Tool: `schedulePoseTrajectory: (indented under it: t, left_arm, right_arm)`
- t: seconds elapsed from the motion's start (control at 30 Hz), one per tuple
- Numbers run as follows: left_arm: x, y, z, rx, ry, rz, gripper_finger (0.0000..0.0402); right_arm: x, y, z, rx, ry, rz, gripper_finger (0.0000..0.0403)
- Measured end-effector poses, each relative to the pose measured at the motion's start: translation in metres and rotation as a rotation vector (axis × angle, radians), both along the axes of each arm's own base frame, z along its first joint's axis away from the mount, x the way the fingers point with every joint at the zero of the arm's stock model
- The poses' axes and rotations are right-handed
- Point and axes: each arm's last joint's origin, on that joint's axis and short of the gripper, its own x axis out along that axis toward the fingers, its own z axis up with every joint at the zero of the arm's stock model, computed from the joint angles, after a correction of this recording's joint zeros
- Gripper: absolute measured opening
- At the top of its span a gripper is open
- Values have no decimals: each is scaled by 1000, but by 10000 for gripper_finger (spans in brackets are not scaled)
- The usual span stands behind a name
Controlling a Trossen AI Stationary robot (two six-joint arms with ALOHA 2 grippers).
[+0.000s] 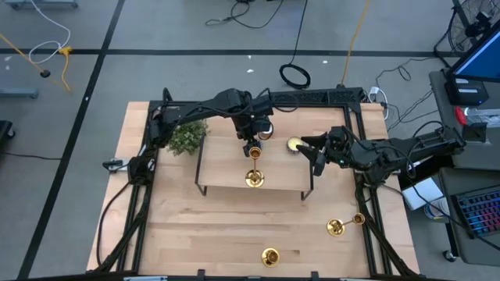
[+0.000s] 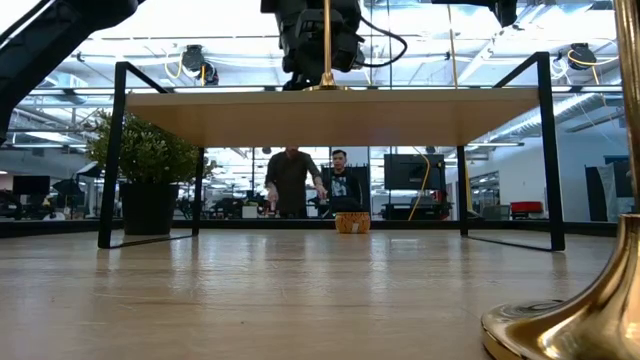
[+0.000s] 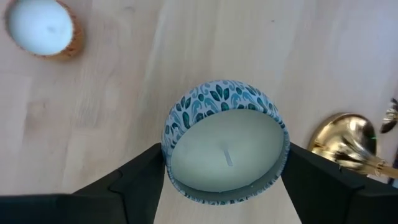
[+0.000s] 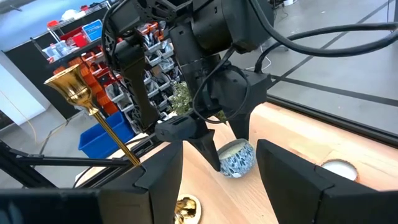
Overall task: Pick & Place candle stick holders
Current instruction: Put the bottom scented candle on the shelf
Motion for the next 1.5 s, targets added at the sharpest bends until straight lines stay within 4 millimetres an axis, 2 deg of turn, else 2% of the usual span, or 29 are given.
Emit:
schedulePoseTrajectory:
  t: [0.13, 0.23, 0.6, 0.93, 1.17, 1.5]
  left_arm:
    - [0, 2, -2, 44, 25, 13, 325]
    - [0, 2, -4, 43, 27, 15, 338]
    - [0, 2, -3, 22, 24, 10, 300]
    - [0, 1, -3, 26, 22, 7, 366]
    - [1, 1, 0, 24, -6, 1, 350]
    - [1, 2, 21, 38, -89, 1, 335]
  right_arm:
    - [0, 0, 0, 0, 0, 0, 200]
    - [0, 0, 0, 0, 0, 0, 200]
    - [0, 0, 0, -2, -1, -10, 200]
    - [0, 0, 0, -4, -1, -18, 200]
    - [0, -1, 0, -4, -1, -18, 200]
    - [0, -1, 0, -4, -1, -18, 200]
